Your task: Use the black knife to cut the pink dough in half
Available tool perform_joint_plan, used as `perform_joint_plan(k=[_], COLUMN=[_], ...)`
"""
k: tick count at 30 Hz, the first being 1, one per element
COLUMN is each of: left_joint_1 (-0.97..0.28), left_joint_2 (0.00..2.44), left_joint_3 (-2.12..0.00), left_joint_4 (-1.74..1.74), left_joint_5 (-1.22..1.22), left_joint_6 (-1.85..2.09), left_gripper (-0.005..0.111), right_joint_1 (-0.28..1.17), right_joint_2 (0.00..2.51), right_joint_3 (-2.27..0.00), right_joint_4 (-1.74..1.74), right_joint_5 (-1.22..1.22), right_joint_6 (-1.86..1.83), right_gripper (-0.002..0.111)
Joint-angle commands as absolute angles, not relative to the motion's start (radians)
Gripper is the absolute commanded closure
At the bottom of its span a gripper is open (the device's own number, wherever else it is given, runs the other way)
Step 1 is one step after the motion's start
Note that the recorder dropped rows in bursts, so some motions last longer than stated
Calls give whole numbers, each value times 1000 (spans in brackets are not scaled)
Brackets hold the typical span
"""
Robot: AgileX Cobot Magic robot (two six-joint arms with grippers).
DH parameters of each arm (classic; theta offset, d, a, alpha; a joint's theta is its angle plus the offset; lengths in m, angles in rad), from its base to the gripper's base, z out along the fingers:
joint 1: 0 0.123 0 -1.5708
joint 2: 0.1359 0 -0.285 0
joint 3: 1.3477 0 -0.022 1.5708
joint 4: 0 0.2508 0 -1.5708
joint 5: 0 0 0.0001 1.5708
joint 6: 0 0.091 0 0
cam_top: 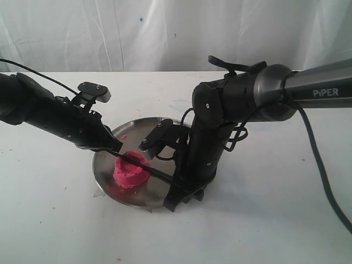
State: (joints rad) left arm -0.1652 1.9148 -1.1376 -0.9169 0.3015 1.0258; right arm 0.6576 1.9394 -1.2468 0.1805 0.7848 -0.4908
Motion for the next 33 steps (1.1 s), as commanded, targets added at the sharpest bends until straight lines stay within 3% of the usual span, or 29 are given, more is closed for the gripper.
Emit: perform_joint_plan(k=[1,24,33], left_joint_1=[-163,-163,-163], left_joint_2=[1929,1826,1826], left_joint_3=[-1135,-1158,-1070], left_joint_4=[-909,-905,-897], left_joint_5=[330,455,290], left_joint_6=[1028,990,1009], left_gripper=[107,107,107], right_joint_1=[657,657,657], right_joint_2=[1937,1944,1944], right_joint_3=[-1245,-1245,-1245], right_joint_4=[190,218,233], right_joint_5=[779,783,795], right_joint_6=[-494,-494,-494], right_gripper=[108,108,108])
